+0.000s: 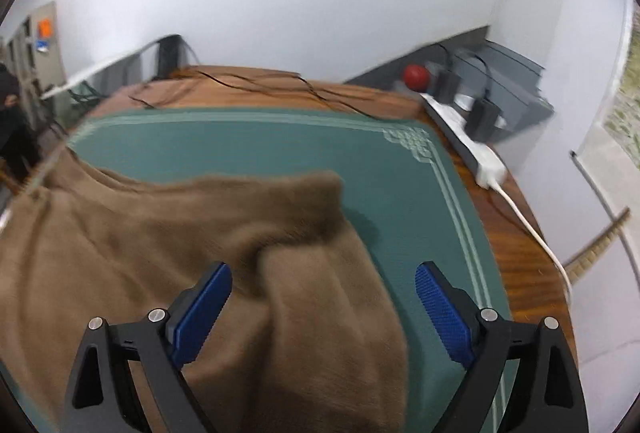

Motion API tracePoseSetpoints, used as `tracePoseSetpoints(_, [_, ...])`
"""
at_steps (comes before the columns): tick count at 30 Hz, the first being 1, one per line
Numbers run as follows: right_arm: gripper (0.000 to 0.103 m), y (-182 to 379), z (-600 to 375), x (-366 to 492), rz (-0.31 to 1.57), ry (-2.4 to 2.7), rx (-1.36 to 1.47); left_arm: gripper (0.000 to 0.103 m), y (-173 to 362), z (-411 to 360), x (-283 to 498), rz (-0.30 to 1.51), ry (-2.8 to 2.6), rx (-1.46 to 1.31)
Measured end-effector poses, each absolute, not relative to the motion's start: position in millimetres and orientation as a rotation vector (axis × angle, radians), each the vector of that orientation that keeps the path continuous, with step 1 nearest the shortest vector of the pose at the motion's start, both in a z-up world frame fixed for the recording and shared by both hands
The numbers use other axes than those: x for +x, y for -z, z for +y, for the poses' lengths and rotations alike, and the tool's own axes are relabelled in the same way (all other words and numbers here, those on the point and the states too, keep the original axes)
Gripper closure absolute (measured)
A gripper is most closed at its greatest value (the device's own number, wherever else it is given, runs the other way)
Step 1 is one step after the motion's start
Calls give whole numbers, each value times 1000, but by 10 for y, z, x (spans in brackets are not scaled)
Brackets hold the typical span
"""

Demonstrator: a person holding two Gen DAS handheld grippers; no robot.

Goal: Fold clothes

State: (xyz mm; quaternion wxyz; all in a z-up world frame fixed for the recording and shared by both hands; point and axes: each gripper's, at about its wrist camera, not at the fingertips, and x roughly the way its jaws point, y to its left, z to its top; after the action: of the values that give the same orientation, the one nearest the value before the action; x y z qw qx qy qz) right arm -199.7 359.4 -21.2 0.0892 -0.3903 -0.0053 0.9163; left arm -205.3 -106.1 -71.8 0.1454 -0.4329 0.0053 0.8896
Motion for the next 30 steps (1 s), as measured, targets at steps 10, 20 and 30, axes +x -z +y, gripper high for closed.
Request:
tracePoseSetpoints(10, [9,652,3470,-2813,167,-2670,-1458,23,926,-283,-2776,-71,-2359,-1317])
tracePoseSetpoints(20, [1,856,3529,-2991,144,-2632,-1520,20,1203,-257,-2820,22,-2413,-1313])
tracePoseSetpoints(30, [1,162,3187,-2091,-12,-2855,-1130,19,1059,-180,-2436,149,-2593,-1199])
